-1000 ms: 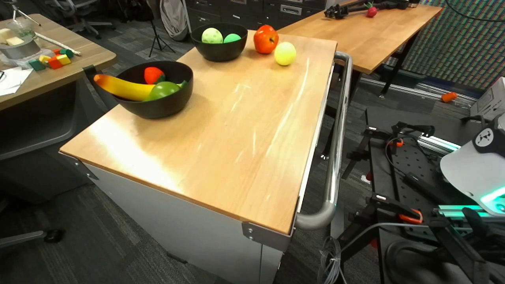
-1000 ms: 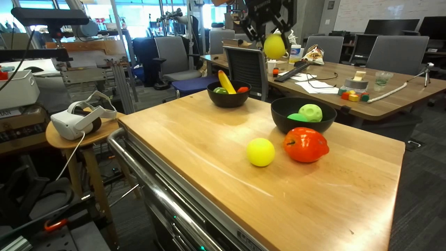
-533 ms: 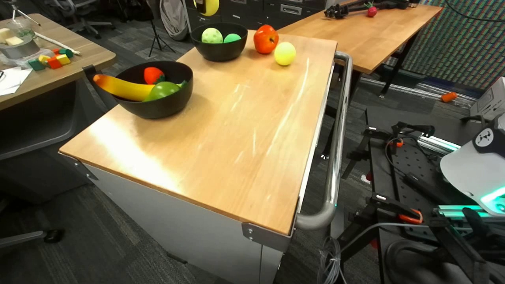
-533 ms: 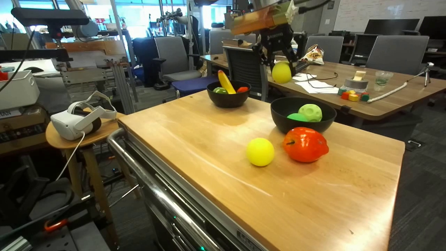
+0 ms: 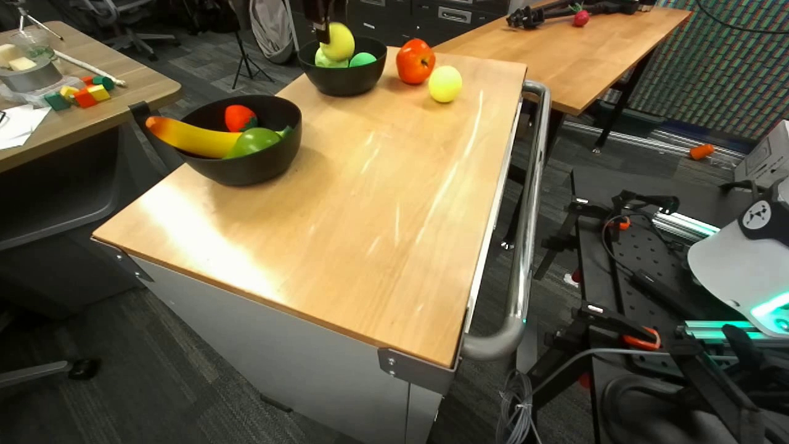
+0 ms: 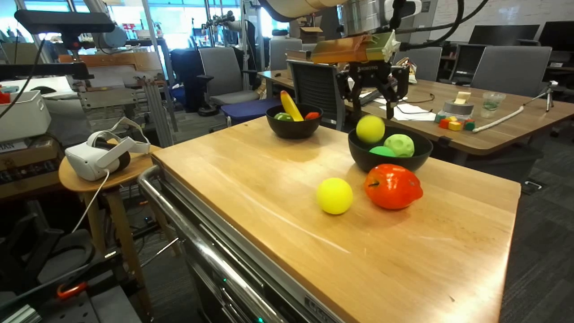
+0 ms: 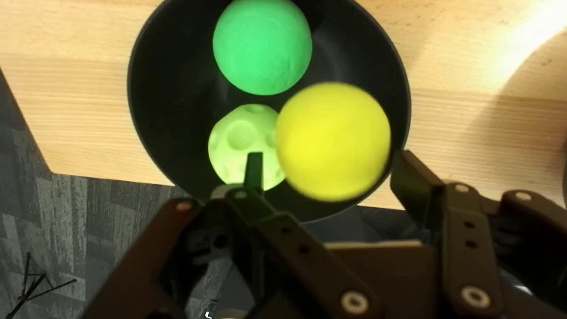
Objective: Put the fruits in the bowls one by one then move the apple to the left
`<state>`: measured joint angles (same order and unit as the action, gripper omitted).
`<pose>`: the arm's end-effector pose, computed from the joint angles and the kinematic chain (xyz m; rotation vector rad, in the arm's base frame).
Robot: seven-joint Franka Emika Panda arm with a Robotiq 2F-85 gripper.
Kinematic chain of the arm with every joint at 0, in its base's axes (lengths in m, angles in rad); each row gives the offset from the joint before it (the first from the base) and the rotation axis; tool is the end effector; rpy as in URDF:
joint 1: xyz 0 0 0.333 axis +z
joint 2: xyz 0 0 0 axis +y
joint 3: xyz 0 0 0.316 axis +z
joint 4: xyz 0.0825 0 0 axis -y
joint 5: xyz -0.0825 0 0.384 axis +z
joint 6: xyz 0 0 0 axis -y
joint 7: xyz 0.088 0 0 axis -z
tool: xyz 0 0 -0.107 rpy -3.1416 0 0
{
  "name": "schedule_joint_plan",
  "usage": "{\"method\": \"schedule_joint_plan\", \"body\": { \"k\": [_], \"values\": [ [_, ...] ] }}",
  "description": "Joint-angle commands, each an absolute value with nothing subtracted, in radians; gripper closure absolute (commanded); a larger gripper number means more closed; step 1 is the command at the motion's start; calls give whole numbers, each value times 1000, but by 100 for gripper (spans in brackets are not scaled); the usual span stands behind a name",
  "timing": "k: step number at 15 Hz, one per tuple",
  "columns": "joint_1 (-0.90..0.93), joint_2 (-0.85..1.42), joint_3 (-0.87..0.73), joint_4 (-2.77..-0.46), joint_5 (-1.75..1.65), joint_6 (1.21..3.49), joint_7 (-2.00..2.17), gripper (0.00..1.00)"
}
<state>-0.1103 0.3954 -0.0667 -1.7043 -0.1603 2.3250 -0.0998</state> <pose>0.6705 -0.1179 0.3865 2.9434 0.0405 0.2982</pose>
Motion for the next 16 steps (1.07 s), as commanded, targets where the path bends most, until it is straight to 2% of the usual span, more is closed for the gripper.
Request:
{"method": "schedule_joint_plan", "body": {
  "k": [1, 4, 11, 16],
  "values": [
    [-120, 333, -64, -1702, -111, 2288, -121, 0],
    [-118, 242, -66, -1742, -84, 2235, -100, 0],
    [-115, 44, -94, -1910, -40, 1889, 97, 0],
    [-118, -29, -116, -2079, 12, 1986, 318, 0]
  ]
}}
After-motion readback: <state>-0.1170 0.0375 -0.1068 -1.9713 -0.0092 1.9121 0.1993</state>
